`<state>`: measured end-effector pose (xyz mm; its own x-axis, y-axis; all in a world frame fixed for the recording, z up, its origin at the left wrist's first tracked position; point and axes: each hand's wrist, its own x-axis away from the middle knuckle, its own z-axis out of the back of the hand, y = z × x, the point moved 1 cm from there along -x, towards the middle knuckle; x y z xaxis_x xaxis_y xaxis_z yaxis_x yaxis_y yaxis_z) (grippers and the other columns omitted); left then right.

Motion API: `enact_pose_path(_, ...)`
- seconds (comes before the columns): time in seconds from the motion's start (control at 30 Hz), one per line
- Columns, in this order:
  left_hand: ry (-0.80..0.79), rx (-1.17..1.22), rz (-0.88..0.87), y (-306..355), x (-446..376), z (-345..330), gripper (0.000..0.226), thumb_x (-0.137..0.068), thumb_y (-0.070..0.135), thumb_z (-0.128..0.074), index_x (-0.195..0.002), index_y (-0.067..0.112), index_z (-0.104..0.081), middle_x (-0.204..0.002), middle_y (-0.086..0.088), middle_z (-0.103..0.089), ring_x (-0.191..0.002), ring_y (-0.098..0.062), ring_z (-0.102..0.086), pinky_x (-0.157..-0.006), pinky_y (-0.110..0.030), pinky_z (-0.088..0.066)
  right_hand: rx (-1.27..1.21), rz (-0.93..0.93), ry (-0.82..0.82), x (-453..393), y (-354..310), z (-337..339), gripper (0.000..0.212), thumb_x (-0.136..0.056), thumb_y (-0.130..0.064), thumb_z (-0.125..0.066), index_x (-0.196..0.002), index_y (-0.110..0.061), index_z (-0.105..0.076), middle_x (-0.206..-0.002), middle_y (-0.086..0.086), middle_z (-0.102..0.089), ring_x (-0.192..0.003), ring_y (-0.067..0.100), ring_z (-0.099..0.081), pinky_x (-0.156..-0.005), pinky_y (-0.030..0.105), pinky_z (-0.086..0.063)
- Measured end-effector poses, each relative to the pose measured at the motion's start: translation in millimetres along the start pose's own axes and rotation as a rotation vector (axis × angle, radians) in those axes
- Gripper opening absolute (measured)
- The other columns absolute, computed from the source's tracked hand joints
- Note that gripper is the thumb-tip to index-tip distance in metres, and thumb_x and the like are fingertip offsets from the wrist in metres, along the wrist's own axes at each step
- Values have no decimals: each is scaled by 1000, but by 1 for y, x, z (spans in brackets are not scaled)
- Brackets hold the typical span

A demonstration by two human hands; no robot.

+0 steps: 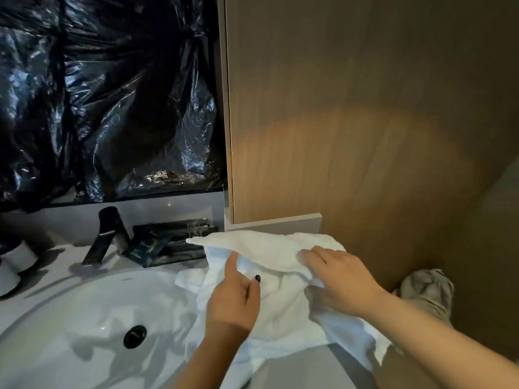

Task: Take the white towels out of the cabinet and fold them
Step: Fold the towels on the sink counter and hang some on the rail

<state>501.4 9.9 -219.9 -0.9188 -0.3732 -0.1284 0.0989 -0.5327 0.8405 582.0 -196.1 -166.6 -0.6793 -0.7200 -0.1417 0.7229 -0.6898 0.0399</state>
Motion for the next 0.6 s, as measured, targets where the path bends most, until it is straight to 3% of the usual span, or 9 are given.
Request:
enact_pose_path(0.07, 41, -93, -100, 2, -2, 3, 55, -87, 21, -70, -136, 11, -47, -100, 12, -60, -103, -15, -56, -87, -23, -41, 6, -13, -69, 12, -6, 1, 51, -81, -41, -64, -127, -26, -50, -108, -6, -57, -86, 17, -58, -62, 25, -40)
enact_pose_path(0.13, 26, -179, -151, 2, -5, 2, 51, -82, 25, -72, -128, 14, -53, -119, 1, -56, -114, -26, -50, -98, -38, -39, -47, -27, -92, 23, -11, 4, 54, -84, -42, -58, -135, -31, -46, -120, -9, -55, -97, 16, -57, -66, 16, -34)
enact_pose_path(0.2, -72, -208, -117, 7, -3, 0, 52, -85, 37, -68, -131, 23, -48, -111, 13, -56, -115, -23, -52, -99, -40, -38, -124, -72, -58, 33, -14, 12, 55, -83, -42, -60, -137, -35, -47, -123, -12, -54, -100, 13, -56, -66, 11, -26)
enact_pose_path(0.27, -175, -176, -93, 9, 4, -3, 61, -88, 43, -65, -141, 30, -36, -95, 25, -50, -109, -21, -59, -94, -35, -40, -192, -125, -6, 44, -16, 20, 54, -81, -41, -62, -134, -36, -51, -119, -14, -55, -98, 12, -57, -68, 15, -35)
enact_pose_path(0.33, -181, -119, -89, 10, 15, -7, 61, -90, 44, -63, -143, 33, -35, -97, 22, -53, -104, -19, -62, -86, -28, -43, -233, -174, 40, 56, -18, 28, 52, -81, -42, -59, -132, -36, -54, -113, -13, -55, -94, 14, -59, -67, 21, -44)
enact_pose_path(0.4, -134, -62, -75, 16, 27, -7, 35, -92, 41, -62, -126, 35, -53, -101, 20, -59, -100, -12, -62, -80, -20, -42, -261, -221, 69, 68, -19, 33, 49, -83, -40, -61, -131, -37, -52, -112, -14, -55, -93, 15, -60, -68, 23, -48)
enact_pose_path(0.47, -125, -22, -78, 26, 38, -3, 4, -93, 37, -61, -97, 38, -63, -92, 20, -66, -90, -4, -61, -72, -13, -41, -316, -270, 76, 81, -16, 38, 56, -84, -40, -67, -136, -41, -47, -122, -17, -54, -101, 11, -60, -80, 24, -52)
enact_pose_path(0.6, -123, 143, -92, 48, 62, 1, 8, -91, 33, -64, -83, 33, -65, -84, 17, -67, -82, -2, -60, -69, -17, -42, -397, -300, 137, 105, -13, 52, 63, -86, -42, -68, -141, -46, -38, -133, -22, -50, -111, 8, -57, -90, 20, -49)
